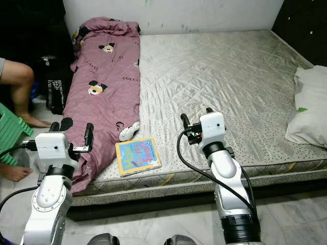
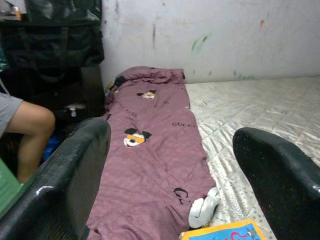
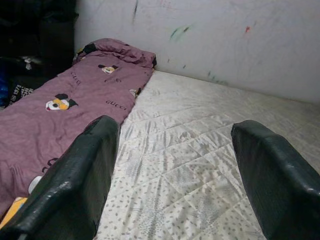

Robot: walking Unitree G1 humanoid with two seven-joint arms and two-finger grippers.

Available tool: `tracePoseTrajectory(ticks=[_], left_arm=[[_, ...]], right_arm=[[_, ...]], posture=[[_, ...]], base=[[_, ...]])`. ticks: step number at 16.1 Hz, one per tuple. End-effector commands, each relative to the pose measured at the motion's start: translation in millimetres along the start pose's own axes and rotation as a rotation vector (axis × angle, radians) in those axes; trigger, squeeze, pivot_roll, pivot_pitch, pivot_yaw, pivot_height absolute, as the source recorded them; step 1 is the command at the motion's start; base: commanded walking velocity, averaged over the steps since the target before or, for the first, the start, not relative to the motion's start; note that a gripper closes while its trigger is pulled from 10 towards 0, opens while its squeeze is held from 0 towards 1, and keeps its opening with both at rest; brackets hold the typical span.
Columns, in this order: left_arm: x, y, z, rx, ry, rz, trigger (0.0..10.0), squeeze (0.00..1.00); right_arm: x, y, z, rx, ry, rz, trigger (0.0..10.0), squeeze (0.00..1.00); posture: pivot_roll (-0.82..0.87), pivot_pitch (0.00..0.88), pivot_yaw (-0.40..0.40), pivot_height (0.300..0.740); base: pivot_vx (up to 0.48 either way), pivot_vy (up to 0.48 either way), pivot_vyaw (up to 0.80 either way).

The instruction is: Clean up the room

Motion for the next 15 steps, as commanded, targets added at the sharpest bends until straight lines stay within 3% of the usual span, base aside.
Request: tracePoseTrajectory(ticks=[1,9,15], left_arm=[[0.8,2.5,-0.7,-0.013,-0.005,0.005,10.0,0.0],[2.2,1.3,0.0,-0.007,0.001,0.013,10.0,0.0],[3.2,-2.1,0.9,0.013,0.016,0.029,10.0,0.0]], right_arm=[[2.8,2.6,3.1,-0.011,0.014,0.001,10.0,0.0],[1.7,2.2,4.0,-0.015,0.009,-0.002,10.0,0.0],[1.2,0.9,5.4,-0.012,0.001,0.009,10.0,0.0]], posture=[[-0.07,0.026,-0.003,0.74],[-0.08,0.028,0.0,0.74],[-0.07,0.021,0.0,0.74]], base=[[0.292,0.0,0.0],[0.29,0.0,0.0],[0.0,0.0,0.0]])
Point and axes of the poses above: a point about 5 cm out from each wrist's last joint towards the gripper, its own z axis pointing out of the wrist towards the gripper, its own y axis along the axis of the wrist's last joint, x = y × z, the point moved 2 cm from there along z, pointing out of the wrist towards the gripper, and after that the axes turned 4 degrees about z, right-handed, at the moved point
